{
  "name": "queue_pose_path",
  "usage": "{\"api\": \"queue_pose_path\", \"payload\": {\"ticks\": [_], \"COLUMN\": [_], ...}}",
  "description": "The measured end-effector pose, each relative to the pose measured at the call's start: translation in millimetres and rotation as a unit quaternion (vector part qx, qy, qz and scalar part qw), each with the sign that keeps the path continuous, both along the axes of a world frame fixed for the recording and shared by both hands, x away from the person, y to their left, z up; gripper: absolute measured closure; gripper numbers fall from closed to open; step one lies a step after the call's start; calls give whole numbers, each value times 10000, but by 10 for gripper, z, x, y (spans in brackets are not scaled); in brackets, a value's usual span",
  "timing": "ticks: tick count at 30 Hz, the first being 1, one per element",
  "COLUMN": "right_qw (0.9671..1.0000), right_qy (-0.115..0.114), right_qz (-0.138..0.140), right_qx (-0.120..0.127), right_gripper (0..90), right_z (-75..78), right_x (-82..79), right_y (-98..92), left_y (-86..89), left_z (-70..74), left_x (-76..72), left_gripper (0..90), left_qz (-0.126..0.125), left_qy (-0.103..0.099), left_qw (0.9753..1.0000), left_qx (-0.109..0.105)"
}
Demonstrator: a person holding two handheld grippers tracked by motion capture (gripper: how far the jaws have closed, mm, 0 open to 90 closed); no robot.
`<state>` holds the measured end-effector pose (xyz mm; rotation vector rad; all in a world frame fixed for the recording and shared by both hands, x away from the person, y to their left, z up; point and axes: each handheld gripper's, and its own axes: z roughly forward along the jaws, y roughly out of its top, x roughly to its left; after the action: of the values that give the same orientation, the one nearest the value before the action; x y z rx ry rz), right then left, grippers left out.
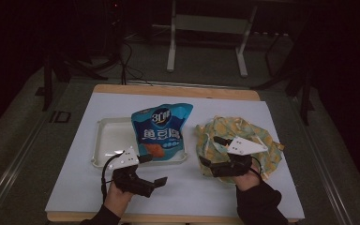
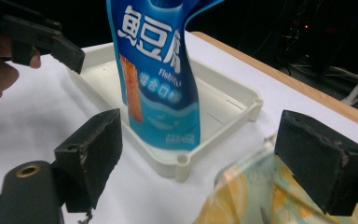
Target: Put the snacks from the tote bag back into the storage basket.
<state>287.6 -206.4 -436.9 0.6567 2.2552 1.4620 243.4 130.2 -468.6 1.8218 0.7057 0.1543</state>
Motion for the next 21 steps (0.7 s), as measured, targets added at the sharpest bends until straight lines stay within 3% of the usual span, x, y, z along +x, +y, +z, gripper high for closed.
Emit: {"api": "queue_pose_path", "payload": {"ticks": [21], "right_qw": [9986], "right_qy": [-38], "right_qz": [-528], "right_qx": [-31], "right_gripper": [147], "right_z": [-156], "right_x": [-238], "right_y": [-517], "left_y": [-328], "left_z": [-50], "left_x": [141], "left_gripper": [26], "left_qz": [-565], "left_qy": [9], "left_qw": [9984], "left_qx": [-93]}}
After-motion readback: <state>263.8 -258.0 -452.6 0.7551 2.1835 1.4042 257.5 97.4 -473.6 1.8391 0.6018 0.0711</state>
